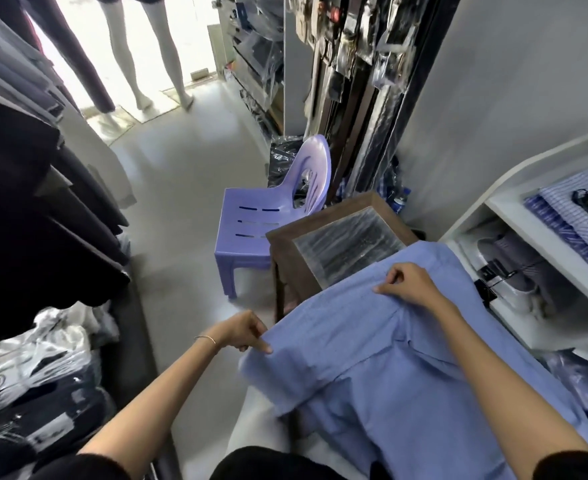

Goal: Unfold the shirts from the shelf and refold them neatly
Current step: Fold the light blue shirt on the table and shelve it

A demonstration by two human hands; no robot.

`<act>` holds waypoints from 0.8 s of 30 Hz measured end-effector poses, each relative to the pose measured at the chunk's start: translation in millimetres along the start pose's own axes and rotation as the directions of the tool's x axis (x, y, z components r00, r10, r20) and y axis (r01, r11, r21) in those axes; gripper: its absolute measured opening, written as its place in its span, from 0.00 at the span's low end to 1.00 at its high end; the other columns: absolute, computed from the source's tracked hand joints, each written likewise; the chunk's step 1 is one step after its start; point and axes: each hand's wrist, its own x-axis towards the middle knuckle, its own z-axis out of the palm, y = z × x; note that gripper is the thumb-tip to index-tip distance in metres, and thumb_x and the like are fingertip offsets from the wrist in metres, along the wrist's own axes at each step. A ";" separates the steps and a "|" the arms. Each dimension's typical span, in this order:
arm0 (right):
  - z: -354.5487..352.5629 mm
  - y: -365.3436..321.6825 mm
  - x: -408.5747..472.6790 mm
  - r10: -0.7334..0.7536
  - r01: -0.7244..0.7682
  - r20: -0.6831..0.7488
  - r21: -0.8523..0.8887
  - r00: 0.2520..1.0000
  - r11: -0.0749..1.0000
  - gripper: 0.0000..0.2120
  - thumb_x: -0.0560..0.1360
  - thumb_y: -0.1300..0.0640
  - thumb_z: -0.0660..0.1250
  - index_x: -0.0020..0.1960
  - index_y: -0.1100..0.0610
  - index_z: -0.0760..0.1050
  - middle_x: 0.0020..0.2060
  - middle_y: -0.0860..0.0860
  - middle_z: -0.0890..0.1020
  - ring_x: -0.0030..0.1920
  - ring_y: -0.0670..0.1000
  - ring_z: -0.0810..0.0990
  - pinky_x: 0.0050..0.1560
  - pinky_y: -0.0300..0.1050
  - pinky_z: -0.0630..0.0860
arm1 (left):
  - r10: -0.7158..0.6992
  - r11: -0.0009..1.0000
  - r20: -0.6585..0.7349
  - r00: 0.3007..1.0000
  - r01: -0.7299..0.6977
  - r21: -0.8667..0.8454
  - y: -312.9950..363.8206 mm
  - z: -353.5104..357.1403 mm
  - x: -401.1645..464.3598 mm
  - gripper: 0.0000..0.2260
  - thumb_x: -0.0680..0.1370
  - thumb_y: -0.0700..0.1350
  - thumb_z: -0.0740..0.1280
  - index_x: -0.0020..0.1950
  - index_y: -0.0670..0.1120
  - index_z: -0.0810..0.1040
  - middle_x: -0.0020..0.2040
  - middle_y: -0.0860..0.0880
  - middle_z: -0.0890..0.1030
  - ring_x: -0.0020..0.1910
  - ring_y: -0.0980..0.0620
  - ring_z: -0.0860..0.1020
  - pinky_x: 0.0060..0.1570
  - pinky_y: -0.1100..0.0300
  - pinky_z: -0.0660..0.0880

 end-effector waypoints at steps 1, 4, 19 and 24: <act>0.6 0.5 -0.5 -0.004 0.004 -0.005 0.002 1.000 1.000 0.18 0.65 0.55 0.79 0.32 0.57 0.70 0.31 0.49 0.76 0.33 0.47 0.72 0.36 0.36 0.66 | -0.015 1.000 -0.023 1.000 0.016 0.025 -6.2 2.1 -0.1 0.10 0.68 0.49 0.78 0.33 0.49 0.79 0.29 0.49 0.73 0.23 0.54 0.65 0.26 0.66 0.65; 3.0 0.0 -2.3 -0.013 0.013 -0.016 0.012 1.000 1.000 0.16 0.66 0.56 0.79 0.33 0.59 0.71 0.31 0.50 0.76 0.33 0.46 0.72 0.35 0.36 0.67 | -0.070 0.987 -0.086 0.994 0.081 0.138 -22.4 8.2 -2.4 0.08 0.70 0.43 0.76 0.33 0.49 0.79 0.31 0.47 0.76 0.22 0.56 0.73 0.24 0.69 0.67; -79.0 82.0 -72.8 0.412 -0.348 -0.392 0.227 0.822 0.910 0.08 0.70 0.64 0.70 0.33 0.62 0.73 0.33 0.56 0.75 0.37 0.54 0.73 0.40 0.45 0.68 | 0.621 0.778 -0.474 0.624 -0.419 0.468 129.4 21.5 15.9 0.11 0.77 0.52 0.66 0.52 0.48 0.80 0.47 0.50 0.81 0.46 0.49 0.78 0.45 0.57 0.73; -70.8 99.7 -121.1 0.570 -0.515 -0.229 0.261 0.789 0.817 0.14 0.69 0.51 0.75 0.35 0.57 0.74 0.30 0.52 0.73 0.30 0.49 0.70 0.30 0.41 0.63 | 0.806 0.527 -0.138 0.576 -0.593 0.609 173.5 87.7 35.9 0.28 0.72 0.67 0.60 0.63 0.49 0.76 0.60 0.49 0.77 0.59 0.48 0.75 0.57 0.54 0.69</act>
